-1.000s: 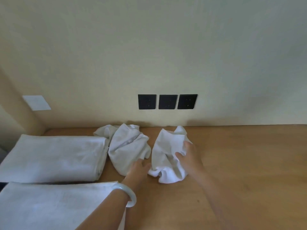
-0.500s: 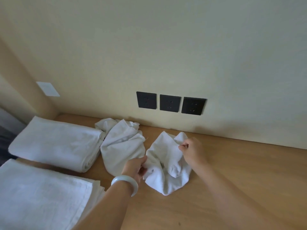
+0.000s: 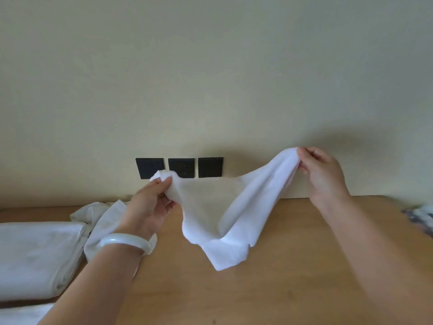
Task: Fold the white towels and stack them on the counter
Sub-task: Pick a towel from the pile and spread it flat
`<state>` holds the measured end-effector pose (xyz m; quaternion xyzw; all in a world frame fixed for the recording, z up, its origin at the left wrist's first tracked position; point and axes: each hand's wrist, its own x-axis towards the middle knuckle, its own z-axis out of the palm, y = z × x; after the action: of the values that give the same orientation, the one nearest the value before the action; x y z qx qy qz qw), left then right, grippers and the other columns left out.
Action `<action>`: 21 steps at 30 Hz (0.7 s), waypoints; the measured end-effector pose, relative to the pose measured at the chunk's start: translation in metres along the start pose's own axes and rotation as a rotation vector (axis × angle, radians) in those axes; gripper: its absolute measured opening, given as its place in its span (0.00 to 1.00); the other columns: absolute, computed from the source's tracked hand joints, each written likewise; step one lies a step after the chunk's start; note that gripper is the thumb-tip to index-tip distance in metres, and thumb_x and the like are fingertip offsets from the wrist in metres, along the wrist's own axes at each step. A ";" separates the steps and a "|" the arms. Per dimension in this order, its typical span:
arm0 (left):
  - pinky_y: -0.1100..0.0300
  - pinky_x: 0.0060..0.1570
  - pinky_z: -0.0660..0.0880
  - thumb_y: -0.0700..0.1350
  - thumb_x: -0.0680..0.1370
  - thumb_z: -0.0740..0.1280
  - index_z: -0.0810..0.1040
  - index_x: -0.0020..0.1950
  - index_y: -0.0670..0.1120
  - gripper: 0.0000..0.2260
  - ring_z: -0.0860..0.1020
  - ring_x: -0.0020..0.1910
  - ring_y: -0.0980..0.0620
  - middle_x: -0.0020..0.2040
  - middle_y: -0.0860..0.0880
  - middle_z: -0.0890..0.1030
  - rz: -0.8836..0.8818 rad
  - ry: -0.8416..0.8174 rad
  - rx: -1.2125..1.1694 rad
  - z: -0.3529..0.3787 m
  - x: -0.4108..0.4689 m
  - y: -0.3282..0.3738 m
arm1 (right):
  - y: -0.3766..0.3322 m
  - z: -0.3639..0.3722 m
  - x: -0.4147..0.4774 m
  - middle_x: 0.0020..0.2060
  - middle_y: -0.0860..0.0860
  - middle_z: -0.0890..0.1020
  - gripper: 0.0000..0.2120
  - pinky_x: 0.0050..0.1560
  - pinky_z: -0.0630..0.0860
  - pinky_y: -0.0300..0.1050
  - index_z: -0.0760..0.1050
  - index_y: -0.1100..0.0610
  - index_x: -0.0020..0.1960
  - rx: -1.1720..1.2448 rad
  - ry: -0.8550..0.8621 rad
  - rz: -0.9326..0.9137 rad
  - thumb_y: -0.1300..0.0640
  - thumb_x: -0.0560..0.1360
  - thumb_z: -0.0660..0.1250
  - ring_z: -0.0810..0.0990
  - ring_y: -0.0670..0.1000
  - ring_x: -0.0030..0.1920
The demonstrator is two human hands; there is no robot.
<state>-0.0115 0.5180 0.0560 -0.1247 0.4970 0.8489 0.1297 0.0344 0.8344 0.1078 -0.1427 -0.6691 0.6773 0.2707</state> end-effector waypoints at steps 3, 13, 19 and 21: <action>0.59 0.42 0.76 0.39 0.80 0.64 0.80 0.49 0.45 0.06 0.81 0.39 0.53 0.40 0.50 0.83 0.035 -0.091 0.036 0.029 -0.014 0.005 | -0.030 -0.036 0.007 0.40 0.54 0.77 0.08 0.50 0.74 0.44 0.76 0.56 0.41 0.010 0.064 -0.047 0.62 0.78 0.65 0.75 0.52 0.47; 0.57 0.60 0.77 0.32 0.72 0.66 0.78 0.59 0.41 0.16 0.81 0.56 0.48 0.53 0.46 0.84 0.146 -0.360 -0.141 0.137 -0.049 -0.021 | -0.074 -0.146 0.039 0.36 0.49 0.74 0.07 0.40 0.68 0.43 0.75 0.51 0.40 -0.039 0.051 -0.148 0.56 0.77 0.65 0.71 0.49 0.39; 0.44 0.58 0.76 0.39 0.78 0.69 0.77 0.58 0.37 0.10 0.80 0.55 0.43 0.57 0.39 0.82 -0.183 -0.032 0.284 0.203 -0.042 -0.118 | -0.034 -0.207 0.083 0.42 0.55 0.80 0.07 0.50 0.75 0.49 0.77 0.57 0.44 0.059 -0.056 0.106 0.62 0.80 0.63 0.79 0.52 0.44; 0.47 0.51 0.77 0.39 0.77 0.70 0.77 0.56 0.38 0.09 0.80 0.50 0.44 0.53 0.40 0.82 -0.157 0.072 0.227 0.217 -0.033 -0.121 | -0.021 -0.235 0.101 0.43 0.56 0.80 0.06 0.55 0.74 0.53 0.77 0.57 0.44 0.039 -0.022 0.156 0.62 0.79 0.64 0.78 0.54 0.46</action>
<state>0.0428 0.7622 0.0717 -0.1781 0.5831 0.7693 0.1909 0.0865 1.0844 0.1301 -0.1818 -0.6453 0.7108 0.2126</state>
